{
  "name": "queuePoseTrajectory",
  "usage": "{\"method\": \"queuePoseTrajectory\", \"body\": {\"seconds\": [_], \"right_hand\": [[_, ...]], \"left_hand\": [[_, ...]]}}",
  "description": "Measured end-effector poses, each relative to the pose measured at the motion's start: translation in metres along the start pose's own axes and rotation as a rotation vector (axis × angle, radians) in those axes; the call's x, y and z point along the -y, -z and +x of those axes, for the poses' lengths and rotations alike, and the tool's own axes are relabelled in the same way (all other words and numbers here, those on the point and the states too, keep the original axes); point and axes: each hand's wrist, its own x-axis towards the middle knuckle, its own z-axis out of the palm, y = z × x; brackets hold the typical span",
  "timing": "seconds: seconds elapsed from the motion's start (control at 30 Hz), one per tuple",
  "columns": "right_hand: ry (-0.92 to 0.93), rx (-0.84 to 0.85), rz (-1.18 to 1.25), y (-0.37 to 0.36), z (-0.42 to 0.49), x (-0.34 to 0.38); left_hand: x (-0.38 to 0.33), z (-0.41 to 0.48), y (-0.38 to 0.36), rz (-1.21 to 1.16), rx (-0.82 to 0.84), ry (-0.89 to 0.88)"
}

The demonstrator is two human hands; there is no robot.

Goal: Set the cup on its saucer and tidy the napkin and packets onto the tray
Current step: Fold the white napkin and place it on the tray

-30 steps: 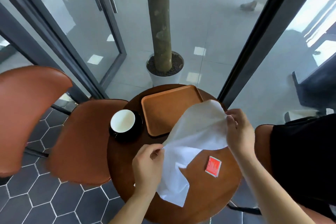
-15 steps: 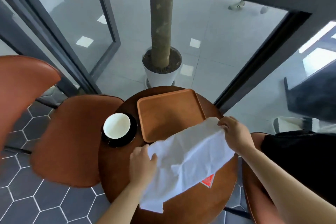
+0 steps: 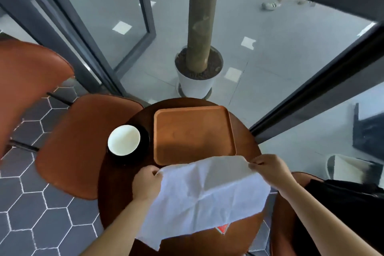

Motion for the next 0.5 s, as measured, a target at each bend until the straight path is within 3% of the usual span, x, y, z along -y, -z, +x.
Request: {"method": "queuePoseTrajectory", "body": {"seconds": [0.13, 0.23, 0.33, 0.5], "right_hand": [[0.087, -0.156, 0.28, 0.022, 0.002, -0.002], [0.145, -0.23, 0.327, 0.03, 0.01, 0.007], [0.182, -0.21, 0.279, 0.022, 0.028, 0.015], [0.036, -0.114, 0.188, -0.003, 0.044, -0.005]], "left_hand": [[-0.011, -0.043, 0.013, -0.186, -0.313, -0.142], [-0.022, -0.049, 0.017, -0.213, -0.488, -0.137], [-0.033, -0.042, 0.011, -0.211, -0.453, -0.084], [-0.016, -0.045, -0.011, -0.237, -0.339, 0.043]]}}
